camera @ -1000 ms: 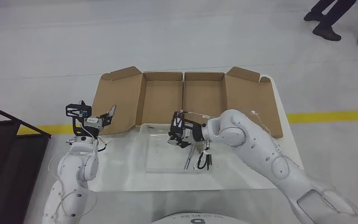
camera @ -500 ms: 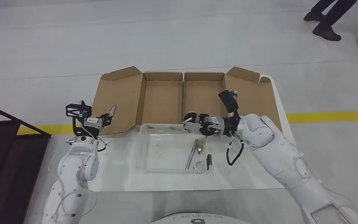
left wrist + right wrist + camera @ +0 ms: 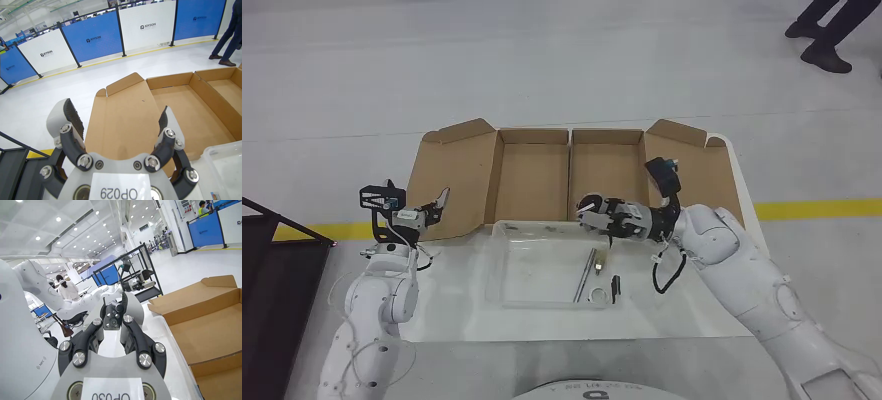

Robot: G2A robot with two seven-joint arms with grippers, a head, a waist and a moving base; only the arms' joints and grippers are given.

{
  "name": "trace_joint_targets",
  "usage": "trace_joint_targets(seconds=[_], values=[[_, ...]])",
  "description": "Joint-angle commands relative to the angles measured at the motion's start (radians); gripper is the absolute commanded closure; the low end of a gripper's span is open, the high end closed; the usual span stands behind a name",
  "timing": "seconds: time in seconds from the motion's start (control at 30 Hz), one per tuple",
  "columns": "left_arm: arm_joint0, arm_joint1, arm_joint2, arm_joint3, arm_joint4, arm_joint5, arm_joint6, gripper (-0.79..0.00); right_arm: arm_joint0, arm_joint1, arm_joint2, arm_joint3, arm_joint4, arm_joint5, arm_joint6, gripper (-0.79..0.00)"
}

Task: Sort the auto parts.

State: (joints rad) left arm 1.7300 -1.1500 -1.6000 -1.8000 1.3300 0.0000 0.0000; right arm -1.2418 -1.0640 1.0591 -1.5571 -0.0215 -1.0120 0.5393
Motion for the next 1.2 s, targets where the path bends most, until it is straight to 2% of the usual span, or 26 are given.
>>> trace_joint_targets(seconds=[0.0,0.2,0.53,0.9,1.03,1.17], values=[[0.0,0.0,0.0,0.0,0.0,0.0,0.0,-0.785,-0.011,-0.006,-0.023,-0.011,0.074,0.0,-0.04,0.0],[0.0,0.0,0.0,0.0,0.0,0.0,0.0,-0.785,0.068,-0.032,-0.065,0.018,0.161,0.004,-0.125,0.0],[0.0,0.0,0.0,0.0,0.0,0.0,0.0,-0.785,0.206,-0.09,-0.144,0.067,0.139,0.076,-0.252,0.0],[0.0,0.0,0.0,0.0,0.0,0.0,0.0,-0.785,0.209,-0.092,-0.143,0.07,0.131,0.077,-0.262,0.0],[0.0,0.0,0.0,0.0,0.0,0.0,0.0,-0.785,0.216,-0.109,-0.16,0.042,0.103,0.115,-0.32,0.0],[0.0,0.0,0.0,0.0,0.0,0.0,0.0,-0.785,0.273,-0.147,-0.203,0.072,-0.035,0.147,-0.434,0.0]])
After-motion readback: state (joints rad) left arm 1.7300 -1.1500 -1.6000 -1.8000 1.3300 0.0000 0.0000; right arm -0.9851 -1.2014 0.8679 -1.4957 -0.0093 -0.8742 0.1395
